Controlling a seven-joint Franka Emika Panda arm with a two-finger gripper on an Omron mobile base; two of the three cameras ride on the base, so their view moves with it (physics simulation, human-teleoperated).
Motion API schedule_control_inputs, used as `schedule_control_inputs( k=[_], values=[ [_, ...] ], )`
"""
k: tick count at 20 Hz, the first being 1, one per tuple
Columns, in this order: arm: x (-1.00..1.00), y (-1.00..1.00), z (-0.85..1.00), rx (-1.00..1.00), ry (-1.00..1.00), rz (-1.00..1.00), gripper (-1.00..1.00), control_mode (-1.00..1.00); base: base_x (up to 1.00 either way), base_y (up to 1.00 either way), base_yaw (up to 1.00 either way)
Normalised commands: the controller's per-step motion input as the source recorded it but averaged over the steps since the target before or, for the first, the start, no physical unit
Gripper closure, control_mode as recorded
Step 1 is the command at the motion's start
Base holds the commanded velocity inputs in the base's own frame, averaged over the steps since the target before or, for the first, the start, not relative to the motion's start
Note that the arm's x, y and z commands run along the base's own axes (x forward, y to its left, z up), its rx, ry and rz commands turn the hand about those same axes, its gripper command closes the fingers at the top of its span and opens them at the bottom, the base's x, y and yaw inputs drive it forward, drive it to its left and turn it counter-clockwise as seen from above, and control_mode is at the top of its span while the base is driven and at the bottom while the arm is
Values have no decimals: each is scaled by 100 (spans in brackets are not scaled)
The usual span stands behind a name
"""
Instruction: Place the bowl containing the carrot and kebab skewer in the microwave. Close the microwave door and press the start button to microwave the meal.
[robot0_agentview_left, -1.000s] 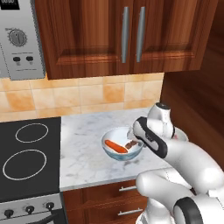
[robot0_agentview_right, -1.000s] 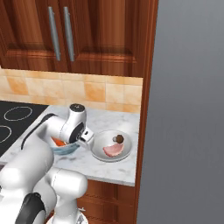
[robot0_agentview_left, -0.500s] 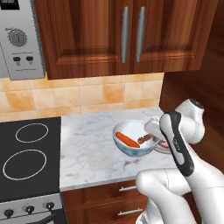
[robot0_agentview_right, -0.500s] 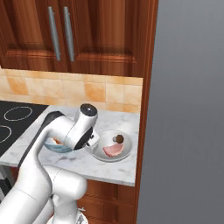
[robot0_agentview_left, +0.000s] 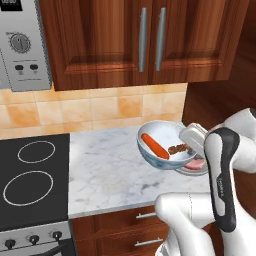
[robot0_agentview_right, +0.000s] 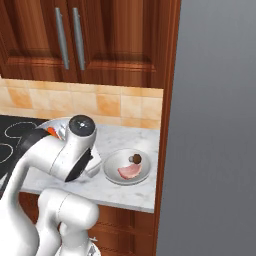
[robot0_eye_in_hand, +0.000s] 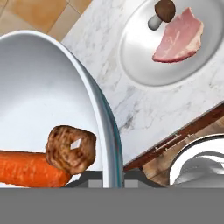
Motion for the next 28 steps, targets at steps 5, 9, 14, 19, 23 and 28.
schedule_control_inputs(
  k=[5, 9, 14, 19, 23, 28],
  values=[
    [-78, -11, 62, 2, -10, -8, 100, -100, 0, 0, 0],
    [-32, -1, 14, 0, -1, -5, 100, -100, 0, 0, 0],
    [-1, 0, 10, 0, 0, -3, 100, -100, 0, 0, 0],
    [0, 0, 6, 0, 2, 0, 100, 100, 0, 0, 0],
    [0, 0, 0, 0, 0, 0, 100, 100, -62, 12, 0],
    [0, 0, 0, 0, 0, 0, 100, 100, -78, 49, 6]
  ],
)
